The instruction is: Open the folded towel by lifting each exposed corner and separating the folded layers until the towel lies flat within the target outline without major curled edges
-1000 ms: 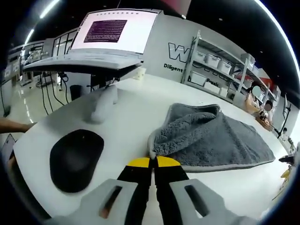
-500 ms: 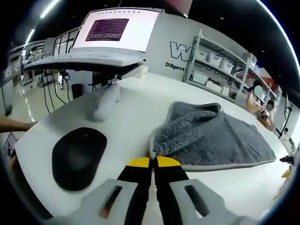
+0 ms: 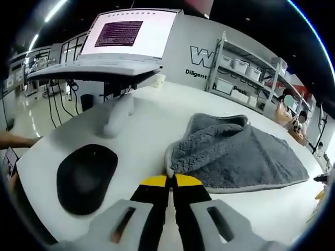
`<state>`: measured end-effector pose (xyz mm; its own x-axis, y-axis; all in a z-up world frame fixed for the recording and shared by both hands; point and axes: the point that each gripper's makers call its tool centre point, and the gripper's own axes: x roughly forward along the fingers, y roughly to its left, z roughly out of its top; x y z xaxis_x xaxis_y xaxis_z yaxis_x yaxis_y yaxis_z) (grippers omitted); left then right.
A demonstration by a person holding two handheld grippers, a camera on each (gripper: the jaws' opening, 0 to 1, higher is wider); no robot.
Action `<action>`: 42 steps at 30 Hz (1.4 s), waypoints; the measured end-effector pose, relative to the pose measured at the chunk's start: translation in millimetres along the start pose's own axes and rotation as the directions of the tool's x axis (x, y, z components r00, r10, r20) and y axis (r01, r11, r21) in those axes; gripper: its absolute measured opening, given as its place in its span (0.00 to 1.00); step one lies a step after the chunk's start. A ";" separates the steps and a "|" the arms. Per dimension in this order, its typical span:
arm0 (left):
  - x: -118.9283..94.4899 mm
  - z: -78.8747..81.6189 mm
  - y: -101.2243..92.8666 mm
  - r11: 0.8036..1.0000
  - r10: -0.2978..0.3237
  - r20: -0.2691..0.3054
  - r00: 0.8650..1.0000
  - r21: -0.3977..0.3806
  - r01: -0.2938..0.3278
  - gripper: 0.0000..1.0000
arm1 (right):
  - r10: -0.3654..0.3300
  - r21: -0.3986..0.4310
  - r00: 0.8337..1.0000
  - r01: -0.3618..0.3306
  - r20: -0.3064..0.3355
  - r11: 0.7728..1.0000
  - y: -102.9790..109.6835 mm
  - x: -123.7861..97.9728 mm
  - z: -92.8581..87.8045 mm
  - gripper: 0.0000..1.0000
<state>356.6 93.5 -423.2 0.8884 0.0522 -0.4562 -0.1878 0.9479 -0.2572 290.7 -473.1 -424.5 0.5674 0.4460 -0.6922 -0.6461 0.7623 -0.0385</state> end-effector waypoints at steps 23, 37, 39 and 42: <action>-11.0 25.1 -36.2 0.997 -0.068 0.022 0.997 0.027 0.068 0.68 | -0.016 0.014 1.000 0.015 0.009 1.000 -1.9 -7.3 -7.5 0.85; -4.3 22.1 -73.4 0.980 -0.171 -0.018 0.985 0.103 0.172 0.99 | -0.034 0.029 0.999 0.034 0.013 0.999 -5.4 -11.8 -7.4 0.86; -4.2 24.0 -74.9 0.979 -0.179 -0.010 0.984 0.098 0.179 0.99 | -0.041 0.037 0.999 0.040 0.018 0.999 -7.2 -12.5 -6.2 0.85; -4.4 23.9 -76.9 0.977 -0.188 -0.012 0.982 0.096 0.188 0.99 | -0.048 0.053 0.998 0.047 0.027 0.997 -9.6 -13.5 -4.9 0.85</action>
<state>377.2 27.9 -381.1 0.9026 -0.1305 -0.4102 0.0237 0.9666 -0.2552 286.7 -488.7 -418.3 0.6116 0.4214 -0.6696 -0.5909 0.8061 -0.0324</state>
